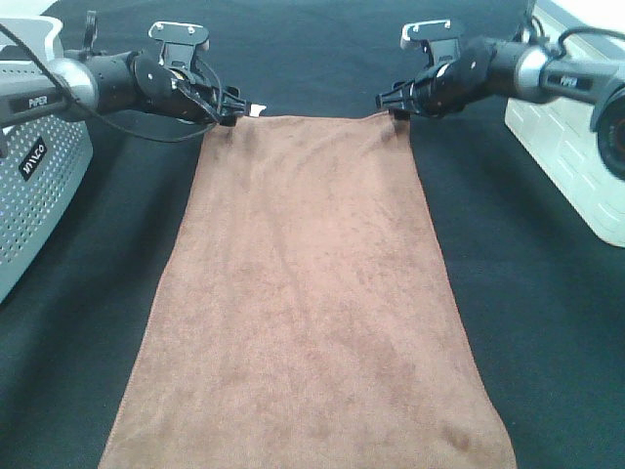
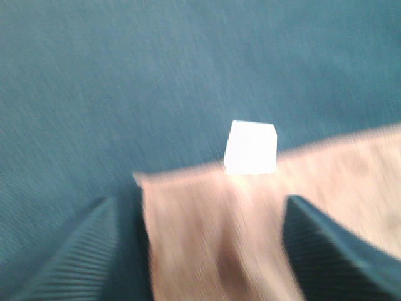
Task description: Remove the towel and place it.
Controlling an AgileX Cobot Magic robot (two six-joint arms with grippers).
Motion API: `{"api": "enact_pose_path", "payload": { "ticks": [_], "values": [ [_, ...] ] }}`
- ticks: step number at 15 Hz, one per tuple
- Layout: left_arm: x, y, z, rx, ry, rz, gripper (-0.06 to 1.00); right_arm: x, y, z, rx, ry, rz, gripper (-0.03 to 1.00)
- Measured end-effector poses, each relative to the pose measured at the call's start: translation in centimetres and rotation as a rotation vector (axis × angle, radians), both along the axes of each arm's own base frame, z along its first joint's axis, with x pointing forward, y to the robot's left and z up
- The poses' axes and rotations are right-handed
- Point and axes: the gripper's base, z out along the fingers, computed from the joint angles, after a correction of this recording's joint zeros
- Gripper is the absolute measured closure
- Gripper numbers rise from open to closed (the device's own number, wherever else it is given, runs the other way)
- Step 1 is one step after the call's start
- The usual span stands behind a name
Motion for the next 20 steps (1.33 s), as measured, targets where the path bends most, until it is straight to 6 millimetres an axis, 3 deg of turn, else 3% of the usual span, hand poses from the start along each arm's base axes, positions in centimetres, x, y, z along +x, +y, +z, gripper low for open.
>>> {"api": "enact_pose_path", "payload": {
  "ticks": [2, 6, 8, 10, 13, 15, 16, 18, 20],
  "values": [
    [-0.9, -0.2, 2.9, 0.003, 0.098, -0.046, 0.18, -1.2, 0.1, 4.6, 0.017, 0.091, 0.009, 0.36],
    [-4.9, 0.1, 12.1, 0.054, 0.317, -0.132, 0.17, -5.8, -0.3, 15.4, 0.031, 0.271, 0.020, 0.36],
    [-7.6, 1.0, 16.9, 0.101, 0.402, -0.125, 0.17, -8.7, -0.9, 20.0, 0.026, 0.330, 0.006, 0.36],
    [-9.5, 3.3, 20.6, 0.131, 0.440, -0.041, 0.17, -11.2, -2.1, 24.2, 0.012, 0.342, -0.052, 0.36],
    [-11.4, 9.4, 25.4, 0.125, 0.401, 0.120, 0.17, -14.1, -4.8, 28.5, 0.008, 0.317, -0.126, 0.36],
    [-13.3, 11.5, 27.5, 0.108, 0.384, 0.168, 0.17, -16.2, -5.3, 31.0, 0.032, 0.274, -0.153, 0.36],
    [-15.8, 12.7, 28.4, 0.093, 0.405, 0.198, 0.17, -17.6, -5.5, 31.9, 0.043, 0.269, -0.164, 0.36],
    [-20.6, 13.6, 27.5, 0.089, 0.499, 0.228, 0.17, -23.7, -6.0, 32.9, 0.058, 0.305, -0.166, 0.36],
    [-27.5, 13.5, 28.5, 0.068, 0.452, 0.243, 0.17, -29.6, -6.4, 32.8, 0.075, 0.334, -0.156, 0.36]
  ]
}}
